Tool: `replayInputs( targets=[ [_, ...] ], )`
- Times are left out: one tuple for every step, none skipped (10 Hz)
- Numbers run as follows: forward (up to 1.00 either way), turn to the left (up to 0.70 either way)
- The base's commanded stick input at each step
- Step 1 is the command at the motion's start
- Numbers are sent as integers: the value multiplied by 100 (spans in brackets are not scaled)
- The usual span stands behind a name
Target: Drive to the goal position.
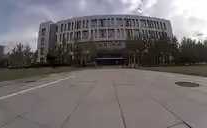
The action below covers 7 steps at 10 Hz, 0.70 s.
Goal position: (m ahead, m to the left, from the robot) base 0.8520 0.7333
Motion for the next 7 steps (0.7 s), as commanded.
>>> replayInputs(
  targets=[
    [52, 0],
    [51, 0],
    [52, 0],
    [52, 0],
    [52, 0],
    [52, 0],
    [52, 0]
  ],
)
